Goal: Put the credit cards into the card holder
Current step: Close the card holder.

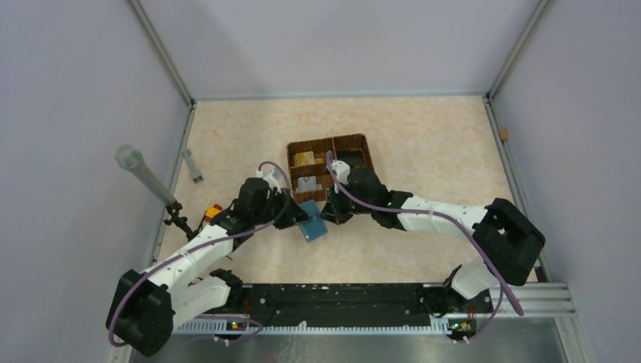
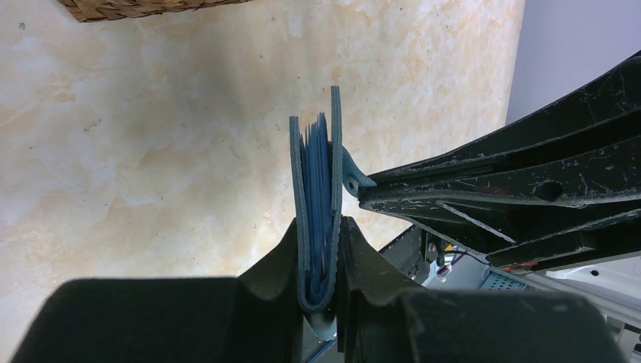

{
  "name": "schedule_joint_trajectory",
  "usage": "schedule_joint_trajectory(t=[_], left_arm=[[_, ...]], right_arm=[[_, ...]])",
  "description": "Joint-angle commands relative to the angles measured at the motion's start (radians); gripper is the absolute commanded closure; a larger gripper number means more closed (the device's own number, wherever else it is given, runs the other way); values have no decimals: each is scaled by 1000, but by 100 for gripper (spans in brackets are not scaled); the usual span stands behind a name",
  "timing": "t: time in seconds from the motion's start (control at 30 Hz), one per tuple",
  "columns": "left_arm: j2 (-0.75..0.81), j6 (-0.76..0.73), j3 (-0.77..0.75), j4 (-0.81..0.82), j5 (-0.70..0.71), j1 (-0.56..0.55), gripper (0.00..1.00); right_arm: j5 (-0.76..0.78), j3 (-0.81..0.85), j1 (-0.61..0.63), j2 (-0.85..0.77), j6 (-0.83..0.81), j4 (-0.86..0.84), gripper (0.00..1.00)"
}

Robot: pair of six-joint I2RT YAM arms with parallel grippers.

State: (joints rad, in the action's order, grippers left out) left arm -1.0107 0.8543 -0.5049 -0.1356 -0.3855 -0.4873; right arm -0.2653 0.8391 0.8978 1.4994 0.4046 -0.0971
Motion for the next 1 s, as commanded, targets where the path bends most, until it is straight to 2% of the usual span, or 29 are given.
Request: schedule_joint_trajectory(t=[0.0, 0.13, 0.37, 0.47, 0.63, 0.77, 0.97], left_arm=[[-12, 6, -8, 67, -17, -2, 92], [-21, 18, -3, 87, -26, -2, 83], [-31, 28, -3, 91, -31, -1, 83], [-32, 29, -1, 89, -29, -1, 87], [-34, 32, -1, 79, -21, -2, 88], [-35, 33, -1, 79, -19, -2, 95], [-42, 31, -1, 79, -22, -2, 100]], right_arm=[[-72, 15, -1, 4, 12, -111, 100], [-77, 14, -1, 10, 15, -114, 100], [-89, 2, -1, 17, 27, -137, 100], [-96, -1, -1, 12, 30, -148, 100], [-130, -6, 0, 9, 28, -162, 100], [-150, -16, -2, 7, 27, -179, 100], [-171, -24, -2, 9, 30, -206, 100]])
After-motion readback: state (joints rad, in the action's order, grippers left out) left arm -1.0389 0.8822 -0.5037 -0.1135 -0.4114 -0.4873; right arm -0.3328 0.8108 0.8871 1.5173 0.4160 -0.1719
